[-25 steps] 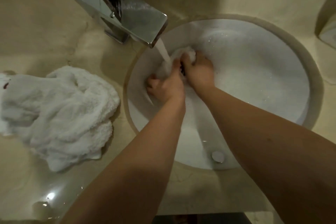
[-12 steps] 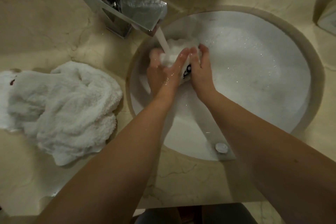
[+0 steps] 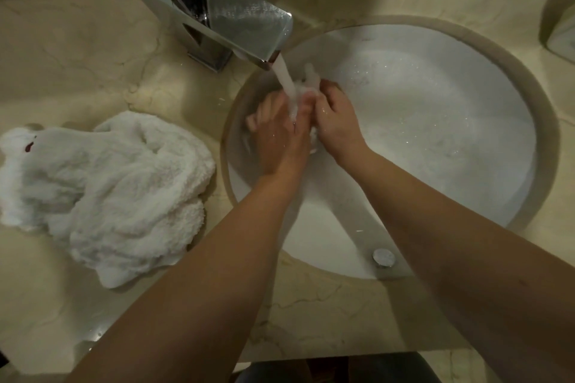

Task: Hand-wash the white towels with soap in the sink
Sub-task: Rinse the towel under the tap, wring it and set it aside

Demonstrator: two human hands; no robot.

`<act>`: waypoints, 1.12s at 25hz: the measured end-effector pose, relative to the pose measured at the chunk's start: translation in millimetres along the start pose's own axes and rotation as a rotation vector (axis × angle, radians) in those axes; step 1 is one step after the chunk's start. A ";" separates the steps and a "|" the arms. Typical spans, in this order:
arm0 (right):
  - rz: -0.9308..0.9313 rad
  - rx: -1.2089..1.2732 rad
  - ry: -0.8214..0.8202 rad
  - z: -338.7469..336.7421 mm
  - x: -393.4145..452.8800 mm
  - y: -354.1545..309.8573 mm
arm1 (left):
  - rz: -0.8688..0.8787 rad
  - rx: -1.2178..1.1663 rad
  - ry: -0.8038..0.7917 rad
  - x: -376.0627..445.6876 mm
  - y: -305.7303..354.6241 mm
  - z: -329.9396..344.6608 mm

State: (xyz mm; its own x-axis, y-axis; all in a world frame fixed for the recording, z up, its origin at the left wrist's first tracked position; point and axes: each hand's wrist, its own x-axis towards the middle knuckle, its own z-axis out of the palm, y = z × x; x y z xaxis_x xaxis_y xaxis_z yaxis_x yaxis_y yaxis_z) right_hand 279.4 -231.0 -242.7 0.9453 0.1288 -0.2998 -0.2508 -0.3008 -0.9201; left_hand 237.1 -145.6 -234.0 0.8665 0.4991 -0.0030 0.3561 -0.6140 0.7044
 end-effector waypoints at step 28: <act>-0.014 -0.292 0.168 10.1 44.5 30.4 | -0.111 -0.166 -0.061 24.1 -30.6 63.8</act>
State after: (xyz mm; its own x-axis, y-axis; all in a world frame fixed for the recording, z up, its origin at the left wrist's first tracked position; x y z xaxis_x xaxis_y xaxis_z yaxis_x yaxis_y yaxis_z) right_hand 311.8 -224.9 -286.6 0.9756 -0.0153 -0.2190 -0.1897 -0.5614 -0.8055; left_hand 269.4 -153.8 -300.9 0.8469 0.5166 -0.1265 0.3919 -0.4455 0.8049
